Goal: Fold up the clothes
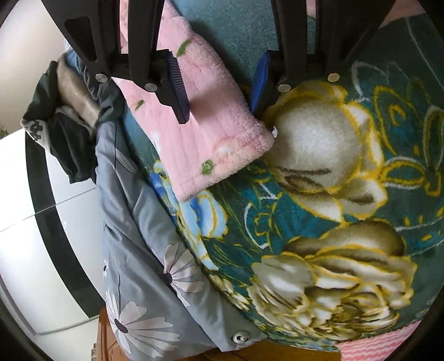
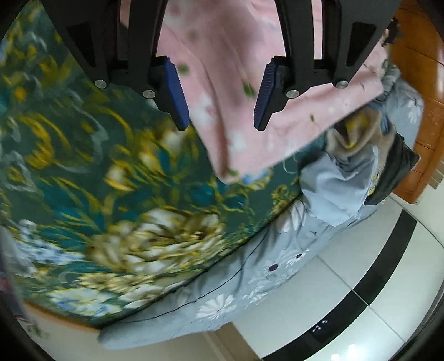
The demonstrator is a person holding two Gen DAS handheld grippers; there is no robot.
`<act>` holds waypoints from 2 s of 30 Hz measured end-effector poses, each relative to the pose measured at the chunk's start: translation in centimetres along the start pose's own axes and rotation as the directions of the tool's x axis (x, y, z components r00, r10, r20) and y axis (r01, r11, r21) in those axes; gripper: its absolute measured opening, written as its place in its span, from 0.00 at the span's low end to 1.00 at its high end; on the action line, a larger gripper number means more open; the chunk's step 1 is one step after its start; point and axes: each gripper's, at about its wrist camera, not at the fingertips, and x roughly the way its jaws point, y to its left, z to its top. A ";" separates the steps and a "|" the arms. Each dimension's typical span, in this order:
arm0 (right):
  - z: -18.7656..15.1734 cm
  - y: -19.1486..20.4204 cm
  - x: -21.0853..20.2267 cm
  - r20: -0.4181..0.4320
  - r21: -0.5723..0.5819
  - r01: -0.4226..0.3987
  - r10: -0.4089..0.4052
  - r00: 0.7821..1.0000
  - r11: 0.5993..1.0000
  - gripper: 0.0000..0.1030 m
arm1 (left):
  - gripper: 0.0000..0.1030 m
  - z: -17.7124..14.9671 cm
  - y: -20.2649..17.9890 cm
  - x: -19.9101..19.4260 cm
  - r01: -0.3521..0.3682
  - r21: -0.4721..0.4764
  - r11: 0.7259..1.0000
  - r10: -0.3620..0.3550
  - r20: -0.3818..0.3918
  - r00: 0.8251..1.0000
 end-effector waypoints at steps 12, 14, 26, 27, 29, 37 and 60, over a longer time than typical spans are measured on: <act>3.3 0.7 6.3 -0.096 -0.006 -0.012 0.011 0.995 1.000 0.44 | 0.41 -0.2 -0.3 0.7 0.027 -0.052 0.998 -0.026 0.037 0.999; 3.2 1.4 6.4 -0.087 -0.034 0.016 -0.019 0.996 0.999 0.28 | 0.36 -0.2 -0.5 1.0 0.034 -0.054 0.998 -0.032 0.034 0.999; 6.3 0.5 3.4 0.091 -0.002 0.141 -0.140 0.986 0.990 0.04 | 0.08 -0.8 -1.2 2.3 0.028 -0.035 0.999 -0.027 0.019 0.999; 6.0 0.2 4.1 0.076 -0.005 0.169 -0.168 0.983 0.986 0.04 | 0.08 -0.7 -1.1 2.3 0.027 -0.036 0.999 -0.026 0.017 1.000; 5.7 -0.5 5.0 0.061 0.018 0.191 -0.191 0.980 0.982 0.04 | 0.08 -0.5 -1.5 1.9 0.043 -0.017 0.999 -0.043 0.029 0.999; 6.0 -0.1 4.2 0.099 0.048 0.181 -0.184 0.978 0.982 0.04 | 0.05 0.9 -3.0 -0.8 0.085 0.047 0.995 -0.090 0.124 0.988; 4.4 -0.1 4.6 0.016 0.065 0.227 -0.229 0.973 0.972 0.06 | 0.44 -3.6 -10.0 1.2 0.268 0.288 0.919 -0.231 -0.156 0.960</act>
